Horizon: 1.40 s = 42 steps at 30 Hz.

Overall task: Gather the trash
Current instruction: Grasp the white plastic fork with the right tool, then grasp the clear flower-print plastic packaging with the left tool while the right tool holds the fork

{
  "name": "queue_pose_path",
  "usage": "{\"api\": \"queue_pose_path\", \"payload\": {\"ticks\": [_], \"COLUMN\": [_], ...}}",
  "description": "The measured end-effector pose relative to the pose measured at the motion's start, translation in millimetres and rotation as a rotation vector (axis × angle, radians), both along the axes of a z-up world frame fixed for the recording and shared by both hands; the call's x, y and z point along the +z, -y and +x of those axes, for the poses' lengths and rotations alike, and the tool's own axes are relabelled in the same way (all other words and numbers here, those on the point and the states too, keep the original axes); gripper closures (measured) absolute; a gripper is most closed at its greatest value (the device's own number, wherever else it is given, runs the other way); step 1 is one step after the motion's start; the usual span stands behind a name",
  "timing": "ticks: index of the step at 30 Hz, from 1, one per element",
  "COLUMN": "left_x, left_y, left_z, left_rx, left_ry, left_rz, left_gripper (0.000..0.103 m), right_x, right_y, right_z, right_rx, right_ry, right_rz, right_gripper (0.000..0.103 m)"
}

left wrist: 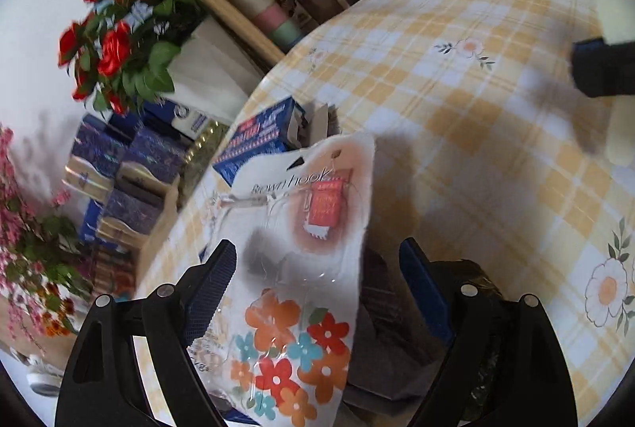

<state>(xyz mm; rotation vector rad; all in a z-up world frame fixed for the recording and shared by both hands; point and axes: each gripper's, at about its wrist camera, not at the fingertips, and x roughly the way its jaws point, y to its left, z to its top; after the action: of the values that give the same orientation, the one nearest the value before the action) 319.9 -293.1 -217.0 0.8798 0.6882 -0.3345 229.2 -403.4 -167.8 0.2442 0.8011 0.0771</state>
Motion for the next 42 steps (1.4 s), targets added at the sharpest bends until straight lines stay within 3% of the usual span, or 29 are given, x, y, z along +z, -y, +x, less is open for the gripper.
{"api": "queue_pose_path", "payload": {"ticks": [3, 6, 9, 12, 15, 16, 17, 19, 28, 42], "left_x": [1.7, 16.4, 37.2, 61.1, 85.1, 90.8, 96.7, 104.3, 117.7, 165.2], "left_y": [-3.3, -11.3, -24.7, -51.1, -90.7, -102.4, -116.3, -139.0, -189.9, -236.4], "left_z": [-0.5, -3.7, -5.7, 3.6, 23.6, 28.8, 33.5, 39.0, 33.2, -47.4], "left_rx": [-0.011, -0.035, -0.07, -0.051, 0.023, 0.044, 0.084, 0.122, 0.195, 0.159], "left_ry": [-0.004, -0.031, -0.091, -0.176, -0.264, -0.283, -0.279, -0.296, -0.288, -0.179], "left_rz": [-0.005, -0.074, -0.176, -0.342, -0.565, -0.621, -0.662, -0.746, -0.848, -0.909], "left_gripper": [0.028, 0.06, 0.061, 0.062, 0.064, 0.081, 0.09, 0.093, 0.094, 0.094], "right_x": [-1.3, -1.4, -0.9, 0.9, 4.8, 6.2, 8.0, 10.9, 25.2, 57.5], "right_y": [0.4, 0.3, -0.9, -3.9, -8.5, -10.0, -12.4, -16.4, -41.0, -84.6], "right_z": [-1.6, -2.9, -4.0, -4.8, -5.2, -5.3, -5.3, -5.5, -9.7, -45.9], "right_rx": [0.001, 0.002, 0.0, 0.004, 0.009, 0.012, 0.015, 0.021, 0.055, 0.078], "right_ry": [-0.003, -0.005, -0.005, -0.002, 0.005, 0.008, 0.01, 0.015, 0.025, 0.047], "right_rz": [-0.001, -0.003, 0.0, 0.002, 0.002, 0.003, 0.003, 0.0, -0.013, -0.027], "right_gripper": [0.096, 0.096, 0.096, 0.096, 0.096, 0.096, 0.096, 0.096, 0.096, 0.096]}}
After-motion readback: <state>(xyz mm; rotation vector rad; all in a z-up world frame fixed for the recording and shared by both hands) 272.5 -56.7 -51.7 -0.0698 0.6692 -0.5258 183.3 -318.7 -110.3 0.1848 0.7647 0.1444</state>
